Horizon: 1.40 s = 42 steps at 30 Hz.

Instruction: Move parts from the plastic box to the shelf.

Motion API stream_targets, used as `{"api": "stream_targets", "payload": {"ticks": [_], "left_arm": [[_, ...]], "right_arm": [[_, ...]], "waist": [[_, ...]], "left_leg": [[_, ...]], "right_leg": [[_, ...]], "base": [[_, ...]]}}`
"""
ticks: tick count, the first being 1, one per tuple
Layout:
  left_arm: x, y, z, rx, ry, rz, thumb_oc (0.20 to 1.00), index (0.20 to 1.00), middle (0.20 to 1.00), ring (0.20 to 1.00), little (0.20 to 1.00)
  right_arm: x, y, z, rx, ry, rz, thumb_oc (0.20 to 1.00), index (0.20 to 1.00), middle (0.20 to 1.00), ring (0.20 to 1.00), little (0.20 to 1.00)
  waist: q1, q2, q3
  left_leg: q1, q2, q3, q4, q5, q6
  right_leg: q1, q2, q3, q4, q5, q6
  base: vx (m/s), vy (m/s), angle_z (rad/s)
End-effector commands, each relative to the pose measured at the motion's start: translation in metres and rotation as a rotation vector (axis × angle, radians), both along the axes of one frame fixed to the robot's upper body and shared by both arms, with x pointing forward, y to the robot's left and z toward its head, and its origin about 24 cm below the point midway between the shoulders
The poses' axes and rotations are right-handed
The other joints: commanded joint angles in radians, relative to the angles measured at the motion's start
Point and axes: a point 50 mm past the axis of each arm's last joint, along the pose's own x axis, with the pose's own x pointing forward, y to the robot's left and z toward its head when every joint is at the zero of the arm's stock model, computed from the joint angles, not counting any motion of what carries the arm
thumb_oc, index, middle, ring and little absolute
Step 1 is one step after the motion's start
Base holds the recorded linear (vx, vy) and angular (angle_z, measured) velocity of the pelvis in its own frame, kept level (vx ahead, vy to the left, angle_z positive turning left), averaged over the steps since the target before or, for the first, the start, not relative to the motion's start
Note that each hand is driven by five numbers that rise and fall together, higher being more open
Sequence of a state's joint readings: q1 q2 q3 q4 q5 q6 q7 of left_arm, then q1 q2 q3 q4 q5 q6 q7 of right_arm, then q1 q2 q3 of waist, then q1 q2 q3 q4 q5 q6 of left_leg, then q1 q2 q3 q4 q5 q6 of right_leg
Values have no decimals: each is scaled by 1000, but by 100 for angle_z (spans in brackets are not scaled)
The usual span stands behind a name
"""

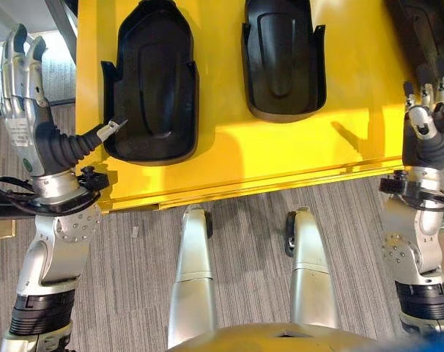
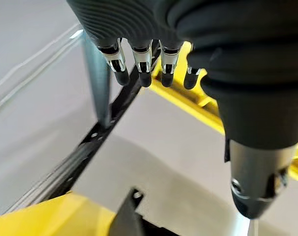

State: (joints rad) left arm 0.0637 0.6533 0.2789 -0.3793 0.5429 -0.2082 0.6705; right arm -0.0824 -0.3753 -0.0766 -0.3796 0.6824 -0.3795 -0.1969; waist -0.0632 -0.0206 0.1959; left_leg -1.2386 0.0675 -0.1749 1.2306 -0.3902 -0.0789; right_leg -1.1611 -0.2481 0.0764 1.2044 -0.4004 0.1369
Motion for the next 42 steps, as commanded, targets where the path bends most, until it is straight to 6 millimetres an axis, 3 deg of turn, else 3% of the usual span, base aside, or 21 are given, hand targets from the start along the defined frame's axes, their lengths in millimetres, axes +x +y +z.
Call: {"api": "stream_targets", "payload": {"ticks": [1, 7, 14, 29, 42], "left_arm": [[-17, 8, 16, 109, -110, 59, 1000, 1000, 1000, 1000, 1000], [-29, 4, 11, 219, -86, 43, 1000, 1000, 1000, 1000, 1000], [-35, 4, -12, 253, 69, 11, 1000, 1000, 1000, 1000, 1000], [-23, -25, -60, 256, 430, -262, 1000, 1000, 1000, 1000, 1000], [-27, -32, -92, 204, 700, -372, 1000, 1000, 1000, 1000, 1000]], "right_arm": [[-18, -3, 35, -73, -223, -27, 1000, 1000, 1000, 1000, 1000], [-26, -6, 37, -71, -261, -43, 1000, 1000, 1000, 1000, 1000], [-28, -7, 37, -77, -262, -46, 1000, 1000, 1000, 1000, 1000], [-17, 7, 39, -44, -265, 9, 1000, 1000, 1000, 1000, 1000], [-12, 14, 41, -25, -272, 34, 1000, 1000, 1000, 1000, 1000]], "waist": [[19, -11, 5], [25, -8, 5], [37, -5, 7], [48, -4, 30], [54, 2, 44]], "left_leg": [[61, -26, 78, -47, -30, 69], [59, -25, 78, -53, -25, 67], [62, -25, 75, -55, -21, 67], [73, -23, 77, -61, -9, 68], [71, -22, 75, -56, -9, 68]], "right_leg": [[30, 5, -38, 11, -47, -81], [31, 4, -43, 8, -40, -77], [36, 0, -47, 9, -39, -73], [49, -9, -54, 11, -34, -68], [47, -5, -53, 13, -41, -66]], "base": [[5, -10, 10], [1, -3, 3], [0, -14, 5], [-3, -7, 3], [0, 0, 0]]}}
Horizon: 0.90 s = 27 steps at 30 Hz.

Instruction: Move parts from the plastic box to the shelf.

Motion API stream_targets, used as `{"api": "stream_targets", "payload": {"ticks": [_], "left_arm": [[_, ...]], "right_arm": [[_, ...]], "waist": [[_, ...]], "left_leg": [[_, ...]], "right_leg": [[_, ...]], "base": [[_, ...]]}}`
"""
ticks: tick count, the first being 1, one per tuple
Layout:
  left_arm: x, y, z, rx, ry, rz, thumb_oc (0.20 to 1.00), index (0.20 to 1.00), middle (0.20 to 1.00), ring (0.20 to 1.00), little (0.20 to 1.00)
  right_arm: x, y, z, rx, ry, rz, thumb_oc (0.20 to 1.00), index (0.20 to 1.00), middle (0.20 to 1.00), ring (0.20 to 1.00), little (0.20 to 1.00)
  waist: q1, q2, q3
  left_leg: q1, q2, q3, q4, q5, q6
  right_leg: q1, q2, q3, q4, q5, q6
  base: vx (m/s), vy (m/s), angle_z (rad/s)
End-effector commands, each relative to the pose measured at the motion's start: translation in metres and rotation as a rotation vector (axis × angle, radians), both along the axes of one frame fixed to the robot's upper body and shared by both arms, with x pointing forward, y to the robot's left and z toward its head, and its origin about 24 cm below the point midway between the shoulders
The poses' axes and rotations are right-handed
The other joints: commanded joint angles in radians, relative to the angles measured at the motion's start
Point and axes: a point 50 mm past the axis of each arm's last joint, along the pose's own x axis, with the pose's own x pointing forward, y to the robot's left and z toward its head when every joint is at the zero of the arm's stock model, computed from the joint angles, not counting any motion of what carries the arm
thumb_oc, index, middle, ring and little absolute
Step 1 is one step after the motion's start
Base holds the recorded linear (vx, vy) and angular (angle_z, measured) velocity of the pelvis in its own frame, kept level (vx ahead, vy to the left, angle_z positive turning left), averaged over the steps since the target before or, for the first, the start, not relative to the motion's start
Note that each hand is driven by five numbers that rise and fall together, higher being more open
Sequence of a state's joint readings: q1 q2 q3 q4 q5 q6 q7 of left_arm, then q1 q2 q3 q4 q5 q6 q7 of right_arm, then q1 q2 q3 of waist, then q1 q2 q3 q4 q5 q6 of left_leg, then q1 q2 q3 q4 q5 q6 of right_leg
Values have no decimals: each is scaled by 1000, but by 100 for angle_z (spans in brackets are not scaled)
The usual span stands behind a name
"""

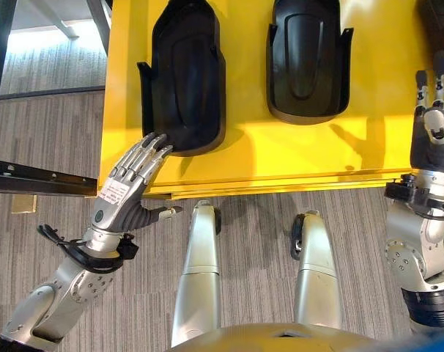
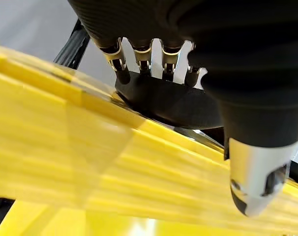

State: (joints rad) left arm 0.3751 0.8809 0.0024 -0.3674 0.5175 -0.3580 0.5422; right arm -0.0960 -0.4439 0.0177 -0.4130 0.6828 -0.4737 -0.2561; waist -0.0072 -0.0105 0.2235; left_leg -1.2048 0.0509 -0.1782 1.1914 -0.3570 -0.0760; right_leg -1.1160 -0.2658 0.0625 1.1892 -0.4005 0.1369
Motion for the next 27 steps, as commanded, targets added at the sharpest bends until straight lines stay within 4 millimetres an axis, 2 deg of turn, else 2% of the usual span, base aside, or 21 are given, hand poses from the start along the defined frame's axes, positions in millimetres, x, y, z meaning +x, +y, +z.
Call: {"api": "stream_targets", "payload": {"ticks": [1, 13, 16, 21, 27], "left_arm": [[-4, -1, -12, -5, 124, -33, 1000, 1000, 1000, 1000, 1000], [-8, 5, -7, -3, 67, 18, 1000, 1000, 1000, 1000, 1000], [-8, 7, 0, 22, 20, 33, 1000, 1000, 1000, 1000, 1000], [-6, 13, 21, 71, -149, 76, 1000, 1000, 1000, 1000, 1000], [4, 4, 40, 123, -255, 54, 1000, 1000, 1000, 1000, 1000]], "right_arm": [[-6, 2, 30, -8, -193, -6, 1000, 1000, 1000, 1000, 1000], [-4, 4, 28, 13, -175, -4, 1000, 1000, 1000, 1000, 1000], [-4, 3, 28, 13, -175, -12, 1000, 1000, 1000, 1000, 1000], [-4, -2, 27, 15, -168, -38, 1000, 1000, 1000, 1000, 1000], [-1, -3, 26, -10, -149, -44, 1000, 1000, 1000, 1000, 1000]], "waist": [[-1, -8, 17], [12, -2, 29], [14, 0, 27], [14, 2, 21], [3, 1, 8]], "left_leg": [[36, -5, 78, -16, -43, 65], [42, -11, 78, -14, -44, 65], [46, -13, 79, -18, -42, 64], [53, -15, 79, -27, -39, 62], [52, -13, 80, -21, -44, 61]], "right_leg": [[2, 13, -39, 30, -41, -66], [8, 6, -43, 36, -45, -66], [13, 6, -45, 33, -44, -66], [14, 5, -44, 28, -43, -66], [11, 8, -42, 33, -47, -67]], "base": [[0, 0, 0], [-1, -1, 0], [-9, -6, 4], [-2, -2, 1], [0, 0, 0]]}}
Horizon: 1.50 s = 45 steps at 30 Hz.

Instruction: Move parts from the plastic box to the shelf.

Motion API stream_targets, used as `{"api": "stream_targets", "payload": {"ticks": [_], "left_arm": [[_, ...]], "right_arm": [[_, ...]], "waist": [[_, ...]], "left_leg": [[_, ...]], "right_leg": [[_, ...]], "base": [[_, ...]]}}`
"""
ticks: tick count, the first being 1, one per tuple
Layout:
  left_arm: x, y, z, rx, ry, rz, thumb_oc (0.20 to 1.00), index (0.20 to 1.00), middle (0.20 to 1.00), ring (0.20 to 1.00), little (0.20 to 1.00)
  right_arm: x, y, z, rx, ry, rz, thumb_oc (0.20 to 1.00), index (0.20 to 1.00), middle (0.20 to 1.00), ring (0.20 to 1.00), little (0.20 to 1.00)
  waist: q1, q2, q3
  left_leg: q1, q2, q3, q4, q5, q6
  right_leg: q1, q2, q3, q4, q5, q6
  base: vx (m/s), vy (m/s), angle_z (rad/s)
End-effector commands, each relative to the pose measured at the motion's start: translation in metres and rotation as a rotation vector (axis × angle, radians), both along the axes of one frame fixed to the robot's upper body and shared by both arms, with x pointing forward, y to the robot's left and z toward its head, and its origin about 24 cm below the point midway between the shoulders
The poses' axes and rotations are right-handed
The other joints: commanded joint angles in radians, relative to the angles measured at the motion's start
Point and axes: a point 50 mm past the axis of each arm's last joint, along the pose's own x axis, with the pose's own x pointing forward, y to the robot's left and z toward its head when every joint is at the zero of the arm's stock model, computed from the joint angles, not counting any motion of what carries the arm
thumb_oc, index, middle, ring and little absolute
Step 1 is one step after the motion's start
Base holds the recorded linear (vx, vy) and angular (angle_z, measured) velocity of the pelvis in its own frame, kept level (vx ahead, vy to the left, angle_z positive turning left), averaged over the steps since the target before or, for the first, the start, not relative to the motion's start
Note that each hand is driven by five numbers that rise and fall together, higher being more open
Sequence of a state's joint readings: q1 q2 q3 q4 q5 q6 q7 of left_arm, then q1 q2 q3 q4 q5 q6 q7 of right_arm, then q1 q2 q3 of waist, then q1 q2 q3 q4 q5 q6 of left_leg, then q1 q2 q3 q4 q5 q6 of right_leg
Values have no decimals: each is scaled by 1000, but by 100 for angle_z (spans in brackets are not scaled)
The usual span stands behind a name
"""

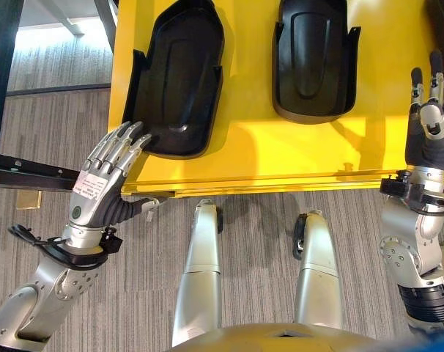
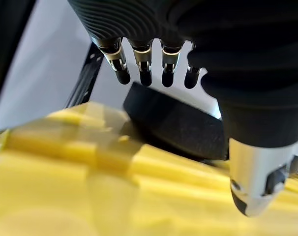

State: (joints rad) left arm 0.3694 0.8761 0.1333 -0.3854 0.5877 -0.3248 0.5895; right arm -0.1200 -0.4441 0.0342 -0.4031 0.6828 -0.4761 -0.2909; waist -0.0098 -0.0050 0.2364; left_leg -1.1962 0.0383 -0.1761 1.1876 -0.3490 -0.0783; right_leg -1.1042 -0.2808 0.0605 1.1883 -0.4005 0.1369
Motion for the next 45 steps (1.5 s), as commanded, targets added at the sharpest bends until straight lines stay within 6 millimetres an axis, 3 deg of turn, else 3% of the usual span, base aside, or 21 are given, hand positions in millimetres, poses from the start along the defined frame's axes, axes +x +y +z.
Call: {"api": "stream_targets", "payload": {"ticks": [1, 18, 26, 31, 35, 37, 40, 42, 45], "left_arm": [[4, -12, 17, 56, -89, -45, 1000, 1000, 1000, 1000, 1000], [22, -49, 65, 32, -374, -154, 1000, 1000, 1000, 1000, 1000], [23, -47, 62, 78, -327, -139, 1000, 1000, 1000, 1000, 1000], [22, -42, 60, 91, -194, -147, 1000, 1000, 1000, 1000, 1000], [13, -17, 87, -121, -147, -177, 1000, 1000, 1000, 1000, 1000], [12, -15, 92, -121, -152, -175, 1000, 1000, 1000, 1000, 1000], [12, -13, 128, -71, -130, -256, 1000, 1000, 1000, 1000, 1000], [12, -13, 129, -71, -127, -259, 1000, 1000, 1000, 1000, 1000], [21, -17, 151, -36, -52, -332, 1000, 1000, 1000, 1000, 1000]], "right_arm": [[-3, -5, 24, -36, -142, -43, 1000, 1000, 1000, 1000, 1000], [1, -1, 25, -31, -149, -19, 1000, 1000, 1000, 1000, 1000], [3, -2, 25, -34, -137, -36, 1000, 1000, 1000, 1000, 1000], [4, -5, 26, -33, -134, -49, 1000, 1000, 1000, 1000, 1000], [4, -6, 27, -24, -134, -13, 1000, 1000, 1000, 1000, 1000], [4, -6, 27, -28, -132, -11, 1000, 1000, 1000, 1000, 1000], [5, -4, 23, -58, -100, 23, 1000, 1000, 1000, 1000, 1000], [5, -5, 23, -55, -101, 23, 1000, 1000, 1000, 1000, 1000], [7, -3, 19, -78, -73, 51, 1000, 1000, 1000, 1000, 1000]], "waist": [[2, -7, -8], [-36, -23, -35], [-33, -18, -37], [-25, -14, -33], [-22, -4, -28], [-23, -2, -28], [-30, 9, -36], [-28, 6, -35], [-42, 9, -43]], "left_leg": [[44, 0, 78, -16, -53, 64], [51, 6, 80, -31, -57, 70], [50, 3, 76, -34, -56, 70], [56, 1, 79, -40, -54, 68], [67, 0, 84, -44, -54, 63], [67, -1, 84, -43, -54, 62], [66, 2, 88, -42, -54, 58], [65, 1, 88, -42, -54, 58], [60, 4, 90, -38, -54, 55]], "right_leg": [[0, 23, -40, 33, -47, -67], [-6, 45, -31, 12, -46, -77], [-3, 46, -28, 7, -49, -76], [4, 42, -30, 8, -51, -78], [12, 45, -23, -2, -51, -80], [13, 46, -23, -1, -51, -80], [11, 44, -21, -1, -51, -80], [11, 44, -21, -1, -52, -80], [6, 45, -22, -2, -49, -78]], "base": [[0, 0, 0], [2, -1, -3], [0, 0, 0], [0, 0, 0], [0, 0, 0], [0, 0, 0], [0, 0, 0], [0, 0, 0], [0, 0, 0]]}}
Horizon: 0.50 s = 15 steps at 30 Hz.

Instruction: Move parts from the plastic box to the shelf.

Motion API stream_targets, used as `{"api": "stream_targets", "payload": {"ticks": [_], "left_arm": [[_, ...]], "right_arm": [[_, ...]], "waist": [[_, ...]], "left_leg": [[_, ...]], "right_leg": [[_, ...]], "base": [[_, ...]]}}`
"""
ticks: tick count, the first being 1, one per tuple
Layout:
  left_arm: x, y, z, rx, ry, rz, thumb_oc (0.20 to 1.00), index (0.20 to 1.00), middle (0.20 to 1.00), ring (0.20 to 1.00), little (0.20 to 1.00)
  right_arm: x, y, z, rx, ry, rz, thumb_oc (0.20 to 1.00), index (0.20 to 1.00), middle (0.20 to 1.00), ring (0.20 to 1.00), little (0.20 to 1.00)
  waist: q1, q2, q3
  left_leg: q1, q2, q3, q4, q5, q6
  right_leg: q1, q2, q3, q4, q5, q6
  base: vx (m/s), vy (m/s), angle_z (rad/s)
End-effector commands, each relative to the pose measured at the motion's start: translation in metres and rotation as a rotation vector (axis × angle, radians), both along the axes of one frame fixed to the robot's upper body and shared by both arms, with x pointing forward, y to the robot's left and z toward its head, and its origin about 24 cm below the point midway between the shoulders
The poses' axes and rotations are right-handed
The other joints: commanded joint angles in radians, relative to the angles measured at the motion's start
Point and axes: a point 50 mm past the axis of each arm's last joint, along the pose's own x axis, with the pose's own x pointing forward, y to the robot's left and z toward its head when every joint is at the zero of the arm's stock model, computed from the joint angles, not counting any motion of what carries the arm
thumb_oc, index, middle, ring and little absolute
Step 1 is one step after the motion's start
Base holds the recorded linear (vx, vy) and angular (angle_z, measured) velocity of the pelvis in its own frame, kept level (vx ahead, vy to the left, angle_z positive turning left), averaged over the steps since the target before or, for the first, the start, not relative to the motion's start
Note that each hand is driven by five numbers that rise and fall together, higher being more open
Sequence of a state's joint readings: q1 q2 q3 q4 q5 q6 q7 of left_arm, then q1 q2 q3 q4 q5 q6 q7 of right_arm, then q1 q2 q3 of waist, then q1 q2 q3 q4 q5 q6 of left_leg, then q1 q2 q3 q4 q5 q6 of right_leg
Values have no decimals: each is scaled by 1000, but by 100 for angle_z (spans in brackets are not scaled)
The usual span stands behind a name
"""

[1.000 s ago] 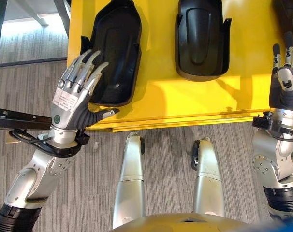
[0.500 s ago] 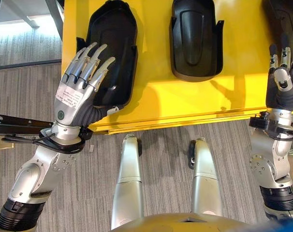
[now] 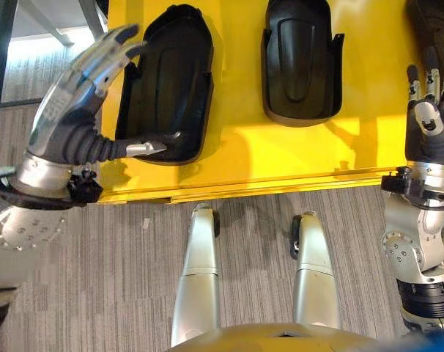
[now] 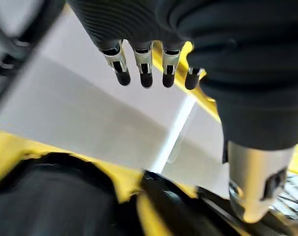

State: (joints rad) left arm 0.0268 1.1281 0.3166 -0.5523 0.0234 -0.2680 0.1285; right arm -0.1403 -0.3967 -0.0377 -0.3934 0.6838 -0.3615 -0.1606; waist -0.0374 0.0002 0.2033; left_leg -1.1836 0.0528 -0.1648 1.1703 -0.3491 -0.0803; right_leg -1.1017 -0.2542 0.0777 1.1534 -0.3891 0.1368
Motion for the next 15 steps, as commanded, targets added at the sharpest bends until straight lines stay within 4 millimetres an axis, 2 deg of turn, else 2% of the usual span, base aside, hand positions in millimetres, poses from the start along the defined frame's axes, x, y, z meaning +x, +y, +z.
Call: {"api": "stream_targets", "payload": {"ticks": [1, 2, 6, 15], "left_arm": [[7, 6, 28, -32, 3, -41, 1000, 1000, 1000, 1000, 1000], [13, 3, 32, -18, 73, -77, 1000, 1000, 1000, 1000, 1000], [17, -4, 37, 15, 143, -131, 1000, 1000, 1000, 1000, 1000], [21, -25, 31, 83, 341, -260, 1000, 1000, 1000, 1000, 1000]], "right_arm": [[1, -2, 16, -6, -89, 18, 1000, 1000, 1000, 1000, 1000], [2, 0, 14, -13, -77, 40, 1000, 1000, 1000, 1000, 1000], [2, -1, 10, -13, -64, 48, 1000, 1000, 1000, 1000, 1000], [1, -3, 7, -14, -58, 64, 1000, 1000, 1000, 1000, 1000]], "waist": [[-16, 4, -11], [-25, 6, -14], [-25, 7, -16], [-35, 5, -16]], "left_leg": [[48, -10, 78, -21, -54, 56], [47, -7, 80, -22, -53, 56], [46, -6, 80, -20, -52, 55], [50, -3, 84, -31, -47, 53]], "right_leg": [[3, 18, -38, 33, -60, -77], [1, 20, -37, 34, -58, -75], [-3, 20, -36, 36, -56, -73], [0, 23, -38, 23, -46, -69]], "base": [[8, 3, -3], [0, 0, 0], [2, 3, -1], [1, -1, -3]]}}
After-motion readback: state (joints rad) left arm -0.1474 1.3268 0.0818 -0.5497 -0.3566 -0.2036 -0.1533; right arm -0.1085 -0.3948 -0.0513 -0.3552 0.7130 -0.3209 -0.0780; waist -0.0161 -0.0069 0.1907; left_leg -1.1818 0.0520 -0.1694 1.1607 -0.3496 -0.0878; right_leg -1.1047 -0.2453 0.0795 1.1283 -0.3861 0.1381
